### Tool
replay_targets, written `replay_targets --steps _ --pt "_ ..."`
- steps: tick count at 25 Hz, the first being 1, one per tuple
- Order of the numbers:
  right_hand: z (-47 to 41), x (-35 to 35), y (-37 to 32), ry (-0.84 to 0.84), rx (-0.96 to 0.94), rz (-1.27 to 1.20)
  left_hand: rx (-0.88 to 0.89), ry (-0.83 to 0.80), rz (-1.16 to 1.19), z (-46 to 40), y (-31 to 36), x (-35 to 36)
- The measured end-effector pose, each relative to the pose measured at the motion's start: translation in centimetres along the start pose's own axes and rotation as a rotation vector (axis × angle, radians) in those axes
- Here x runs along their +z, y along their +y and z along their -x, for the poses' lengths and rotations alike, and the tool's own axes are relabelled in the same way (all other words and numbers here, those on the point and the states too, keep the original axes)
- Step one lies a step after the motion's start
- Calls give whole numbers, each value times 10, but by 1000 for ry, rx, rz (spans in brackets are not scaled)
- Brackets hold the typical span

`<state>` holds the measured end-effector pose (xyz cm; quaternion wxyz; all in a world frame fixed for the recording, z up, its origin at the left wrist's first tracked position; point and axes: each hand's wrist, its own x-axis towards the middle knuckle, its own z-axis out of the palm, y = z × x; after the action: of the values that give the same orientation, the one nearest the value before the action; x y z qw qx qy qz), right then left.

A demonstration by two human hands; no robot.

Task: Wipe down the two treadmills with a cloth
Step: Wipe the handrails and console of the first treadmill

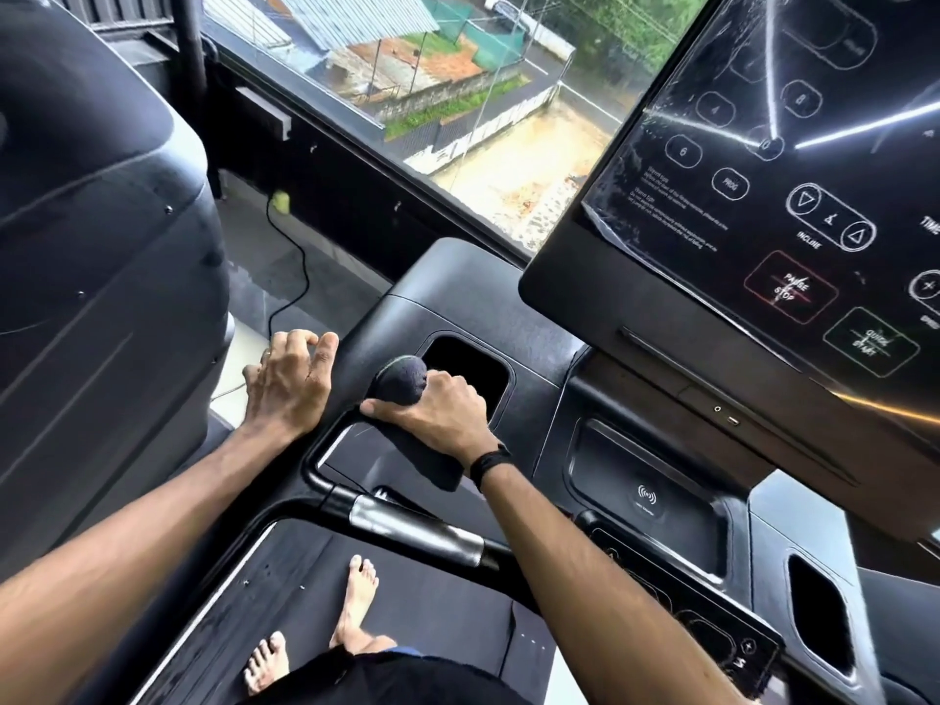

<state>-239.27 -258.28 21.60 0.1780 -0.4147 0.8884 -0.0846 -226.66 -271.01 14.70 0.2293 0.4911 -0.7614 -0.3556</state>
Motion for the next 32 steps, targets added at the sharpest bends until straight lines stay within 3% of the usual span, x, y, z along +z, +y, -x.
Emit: replay_targets --steps 4,6,8,9,11,12,14,16,21,23,25,28,30,32 --pt "17 -6 16 192 -26 102 1 5 -9 2 0 -1" --pt "19 -24 18 380 38 6 9 3 -23 4 1 -1" --pt "13 -33 17 563 -17 38 24 6 -17 4 2 0" --pt "6 -33 17 499 -54 114 31 1 -15 3 3 0" --pt "-7 -20 15 94 -55 138 37 -15 -17 1 1 1" --pt "-12 -14 16 -136 -27 64 37 -10 -10 1 -1 1" --pt "-28 -9 17 -356 21 -102 22 11 3 2 -2 1" --pt "-38 -10 11 -431 21 -115 11 14 -5 1 -1 2" --pt "-37 -15 -4 -412 99 157 -21 16 -9 0 1 0" --pt "-31 -18 -2 -332 21 226 -16 33 -12 2 1 -1" --pt "-18 -16 7 -176 -105 238 -17 41 -15 2 3 -2" --pt "2 -2 24 93 -132 142 -15 21 -20 0 4 -1" --pt "12 1 28 243 -75 -138 -4 -1 -5 1 2 -1" --pt "17 -15 32 349 5 -573 2 7 2 2 1 -3"
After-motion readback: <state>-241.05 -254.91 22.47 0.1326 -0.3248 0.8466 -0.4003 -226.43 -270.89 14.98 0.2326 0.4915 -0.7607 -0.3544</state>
